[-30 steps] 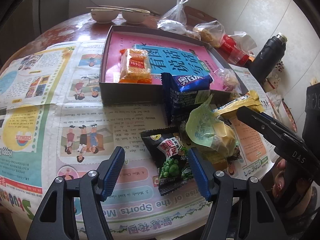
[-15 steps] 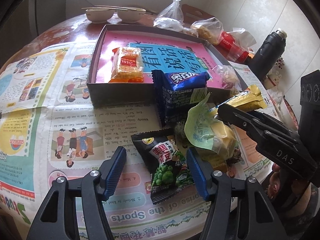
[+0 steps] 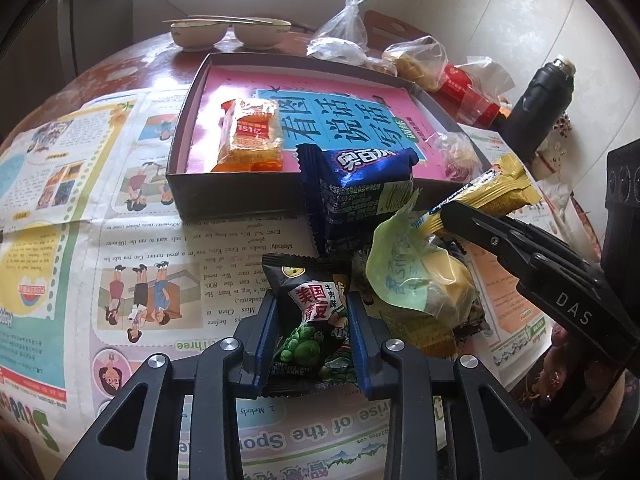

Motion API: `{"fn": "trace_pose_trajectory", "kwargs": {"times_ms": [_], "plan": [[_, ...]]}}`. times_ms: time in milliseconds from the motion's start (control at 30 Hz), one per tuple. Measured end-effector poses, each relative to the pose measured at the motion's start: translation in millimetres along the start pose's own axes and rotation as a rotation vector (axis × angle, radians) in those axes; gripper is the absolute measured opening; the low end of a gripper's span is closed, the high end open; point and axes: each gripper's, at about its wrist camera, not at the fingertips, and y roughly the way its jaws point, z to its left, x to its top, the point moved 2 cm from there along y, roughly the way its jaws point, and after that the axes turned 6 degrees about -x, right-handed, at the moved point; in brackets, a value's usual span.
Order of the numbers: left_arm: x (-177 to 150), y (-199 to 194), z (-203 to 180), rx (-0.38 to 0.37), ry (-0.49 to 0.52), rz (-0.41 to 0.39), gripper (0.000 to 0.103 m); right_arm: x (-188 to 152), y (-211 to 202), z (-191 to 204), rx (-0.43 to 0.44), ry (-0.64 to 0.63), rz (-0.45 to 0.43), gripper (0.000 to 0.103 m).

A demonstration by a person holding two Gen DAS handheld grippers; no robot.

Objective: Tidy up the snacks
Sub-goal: 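Lift green-pea bag with left gripper while right gripper grasps yellow chip bag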

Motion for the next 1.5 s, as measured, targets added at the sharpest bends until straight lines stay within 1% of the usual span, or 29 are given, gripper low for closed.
{"fn": "trace_pose_trajectory", "kwargs": {"times_ms": [100,333,733,1133,1500], "plan": [[0.0,-4.5,3.0,-0.005,-0.010,-0.012,0.033,0.5,-1.7,-2.1,0.005,0.014,-0.003,0.021],[4.8,-20.1,13.0,0.010,-0.032,-0.058,0.033,2.9,-8.6,-6.0,0.003,0.028,-0.023,0.019],[19.5,-39.6,23.3,0.031,-0.056,-0.119,0.033,17.6,-29.8,-13.7,0.006,0.055,-0.085,0.018],[45.0,-45.3,21.0,0.038,-0.042,-0.144,0.033,37.9,-40.7,-17.2,-0.002,0.062,-0.131,0.018],[76.4,-37.5,10.5,0.032,-0.007,-0.142,0.033,55.9,-36.3,-23.7,-0.008,0.073,-0.142,0.018]]}}
